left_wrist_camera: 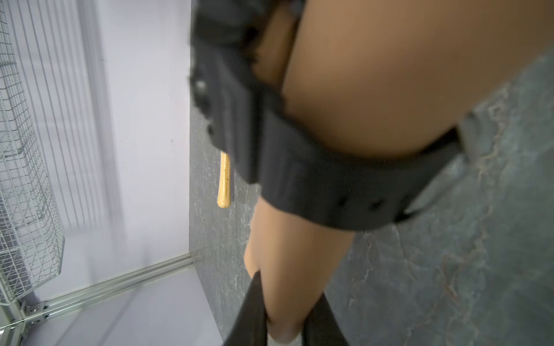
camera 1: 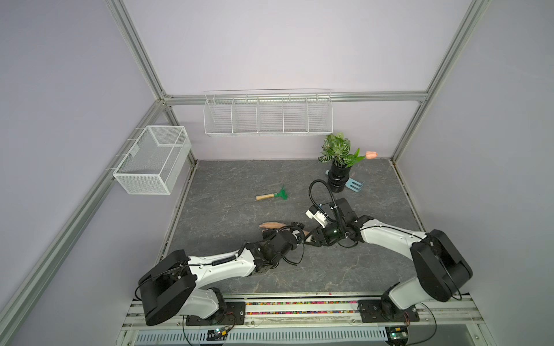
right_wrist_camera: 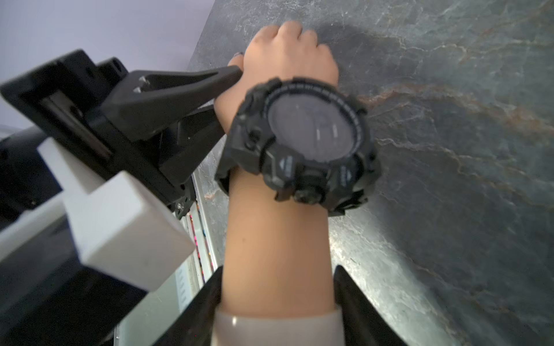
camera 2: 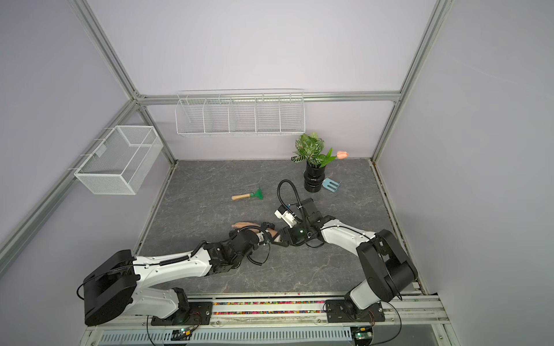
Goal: Take off the watch
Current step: Adjust the hand at the center of the board.
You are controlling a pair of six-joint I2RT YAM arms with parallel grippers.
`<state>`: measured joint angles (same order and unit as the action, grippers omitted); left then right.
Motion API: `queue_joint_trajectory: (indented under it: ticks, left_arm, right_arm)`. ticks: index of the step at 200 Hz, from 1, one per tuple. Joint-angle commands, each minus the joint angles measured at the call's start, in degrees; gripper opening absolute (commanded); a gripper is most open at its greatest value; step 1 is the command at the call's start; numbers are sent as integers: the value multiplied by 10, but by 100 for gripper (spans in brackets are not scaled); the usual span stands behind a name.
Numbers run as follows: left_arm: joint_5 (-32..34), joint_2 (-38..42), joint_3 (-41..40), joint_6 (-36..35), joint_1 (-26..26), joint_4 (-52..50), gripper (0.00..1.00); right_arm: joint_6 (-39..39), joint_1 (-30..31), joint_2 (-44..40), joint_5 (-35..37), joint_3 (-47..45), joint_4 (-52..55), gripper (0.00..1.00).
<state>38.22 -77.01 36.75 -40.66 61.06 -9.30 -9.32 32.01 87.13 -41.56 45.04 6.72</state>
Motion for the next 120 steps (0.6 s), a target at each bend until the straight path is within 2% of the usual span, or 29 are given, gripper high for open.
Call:
queue_joint_trajectory:
  ticks: [1,24,41,69,88,104,120]
  left_arm:
    - [-34,32,29,17,-2,-42,9]
    - [-83,55,48,35,-8,-90,8]
    - [-111,66,61,50,-12,-116,6]
    - [-170,65,102,65,-27,-183,3]
    - [-222,49,143,69,-41,-248,3]
    - [-270,27,184,69,-60,-309,2]
    - [-305,-3,229,60,-73,-372,2]
  right_arm:
    - [8,-2,-44,38,3,-10,73]
    - [4,-2,-107,102,-25,-40,82]
    - [20,5,-167,149,-58,-74,85]
    - [118,35,-276,206,-149,-178,86]
    - [181,57,-343,232,-231,-277,93]
    - [243,73,-379,231,-253,-269,96]
    - [264,85,-384,245,-257,-246,96]
